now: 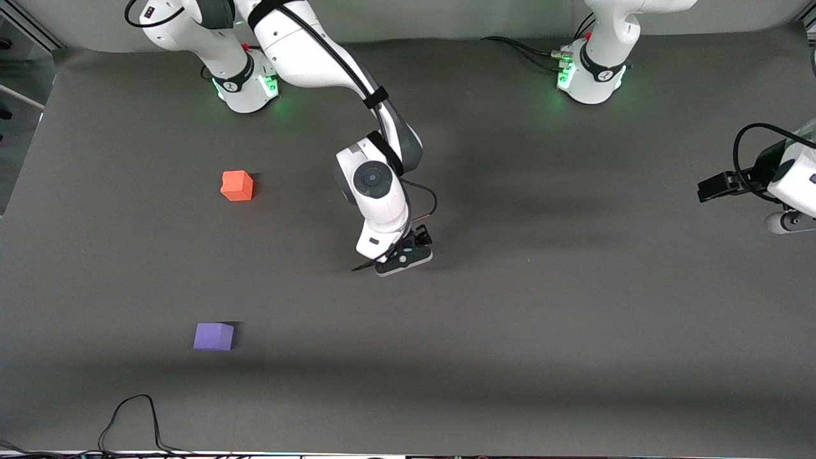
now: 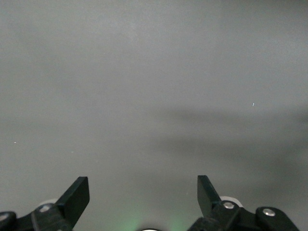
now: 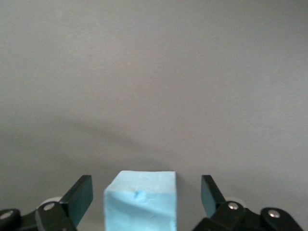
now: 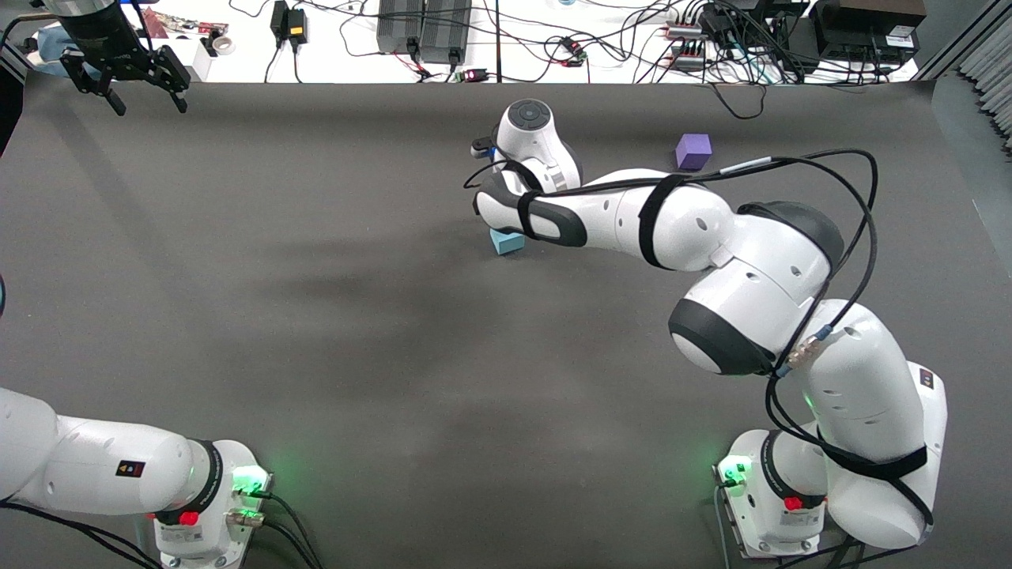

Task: Place blue block between orange and purple blocks
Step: 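Lower the right gripper and grasp the blue cube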

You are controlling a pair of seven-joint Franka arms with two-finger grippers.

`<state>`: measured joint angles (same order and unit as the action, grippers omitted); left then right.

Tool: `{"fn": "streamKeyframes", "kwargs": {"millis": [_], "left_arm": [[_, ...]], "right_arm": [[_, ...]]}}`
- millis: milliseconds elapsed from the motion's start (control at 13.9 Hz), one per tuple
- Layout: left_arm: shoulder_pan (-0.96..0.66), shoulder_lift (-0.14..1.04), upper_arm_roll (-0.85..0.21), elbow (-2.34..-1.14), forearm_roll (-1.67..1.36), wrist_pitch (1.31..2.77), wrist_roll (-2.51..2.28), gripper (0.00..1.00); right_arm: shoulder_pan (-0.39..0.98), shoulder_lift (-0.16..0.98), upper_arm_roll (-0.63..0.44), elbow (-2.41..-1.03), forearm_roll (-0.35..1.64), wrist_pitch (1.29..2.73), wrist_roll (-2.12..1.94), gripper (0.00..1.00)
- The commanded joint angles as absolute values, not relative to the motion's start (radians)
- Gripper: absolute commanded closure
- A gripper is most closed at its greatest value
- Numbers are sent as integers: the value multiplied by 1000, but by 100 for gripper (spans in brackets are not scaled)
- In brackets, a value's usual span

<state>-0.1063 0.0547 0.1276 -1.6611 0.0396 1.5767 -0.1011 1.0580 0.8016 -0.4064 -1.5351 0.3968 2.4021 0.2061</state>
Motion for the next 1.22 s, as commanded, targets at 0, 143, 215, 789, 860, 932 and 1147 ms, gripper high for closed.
{"fn": "streamKeyframes", "kwargs": {"millis": [0, 143, 215, 789, 860, 932, 1147], "left_arm": [[-110, 64, 129, -1632, 54, 1548, -84, 0], [-118, 64, 129, -1632, 54, 1548, -86, 0], [-120, 64, 129, -1631, 54, 1548, -87, 0], [-118, 64, 126, -1626, 54, 1528, -84, 0], [-121, 64, 126, -1626, 54, 1528, -84, 0], [-121, 64, 126, -1626, 54, 1528, -86, 0], [-121, 64, 126, -1626, 54, 1528, -84, 0]], "right_arm": [[1081, 770, -413, -1589, 431, 2418, 178, 0], [1081, 770, -413, -1601, 433, 2416, 179, 0], [1083, 769, -413, -1612, 431, 2413, 178, 0], [1063, 762, -416, -1625, 433, 2407, 178, 75], [1045, 735, -420, -1624, 433, 2369, 175, 75], [1007, 697, -422, -1623, 433, 2299, 145, 75], [837, 563, -431, -1632, 430, 2084, -38, 75]]}}
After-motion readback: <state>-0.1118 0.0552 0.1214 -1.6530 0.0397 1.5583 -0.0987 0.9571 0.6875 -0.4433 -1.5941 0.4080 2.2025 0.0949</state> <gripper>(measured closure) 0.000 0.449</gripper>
